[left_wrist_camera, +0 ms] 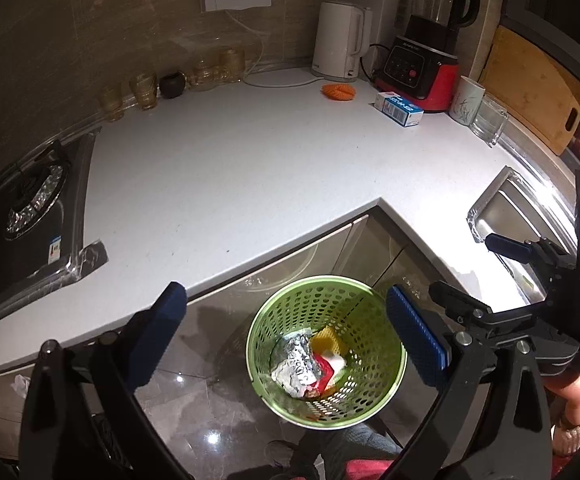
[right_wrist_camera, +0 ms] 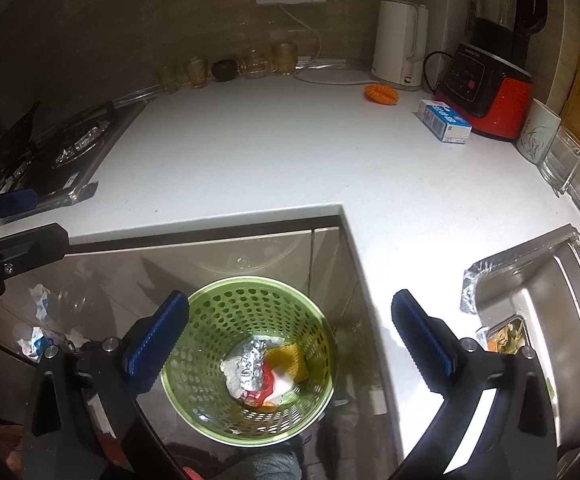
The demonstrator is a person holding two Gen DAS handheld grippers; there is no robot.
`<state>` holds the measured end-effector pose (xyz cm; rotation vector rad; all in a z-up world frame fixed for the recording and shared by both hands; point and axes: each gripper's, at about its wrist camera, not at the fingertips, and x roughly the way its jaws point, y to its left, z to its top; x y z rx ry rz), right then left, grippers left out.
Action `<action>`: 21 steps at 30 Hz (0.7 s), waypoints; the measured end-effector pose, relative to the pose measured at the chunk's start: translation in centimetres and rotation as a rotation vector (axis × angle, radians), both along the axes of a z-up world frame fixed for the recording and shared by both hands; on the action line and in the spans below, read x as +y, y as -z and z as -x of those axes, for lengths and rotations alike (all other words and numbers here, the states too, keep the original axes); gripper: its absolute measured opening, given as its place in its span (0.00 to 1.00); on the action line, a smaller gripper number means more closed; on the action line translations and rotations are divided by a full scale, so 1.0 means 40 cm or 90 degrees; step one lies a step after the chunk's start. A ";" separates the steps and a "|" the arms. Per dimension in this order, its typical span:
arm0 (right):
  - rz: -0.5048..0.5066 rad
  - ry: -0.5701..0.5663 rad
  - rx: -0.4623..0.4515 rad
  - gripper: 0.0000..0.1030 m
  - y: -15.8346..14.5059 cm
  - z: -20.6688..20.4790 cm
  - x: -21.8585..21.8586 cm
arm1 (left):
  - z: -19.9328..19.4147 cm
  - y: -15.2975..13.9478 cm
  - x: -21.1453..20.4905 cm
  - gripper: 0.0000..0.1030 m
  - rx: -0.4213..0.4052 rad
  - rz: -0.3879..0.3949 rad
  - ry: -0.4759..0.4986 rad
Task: Collect trash
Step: 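Raise both open tools back over the counter toward the foam net and milk carton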
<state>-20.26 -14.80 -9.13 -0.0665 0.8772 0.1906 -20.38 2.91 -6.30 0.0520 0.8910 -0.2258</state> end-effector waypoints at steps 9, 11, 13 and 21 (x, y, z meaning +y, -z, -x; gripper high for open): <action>0.000 0.008 -0.014 0.97 -0.043 -0.167 -0.172 | -0.205 -0.022 -0.155 0.92 -0.012 0.007 -0.002; 0.000 0.005 -0.016 0.97 -0.046 -0.200 -0.203 | -0.244 -0.028 -0.186 0.92 -0.014 0.019 -0.005; -0.003 0.003 -0.014 0.97 -0.046 -0.234 -0.233 | -0.279 -0.032 -0.212 0.92 -0.013 0.023 -0.010; -0.003 -0.013 -0.020 0.97 -0.048 -0.410 -0.337 | -0.456 -0.026 -0.328 0.92 -0.008 0.004 -0.015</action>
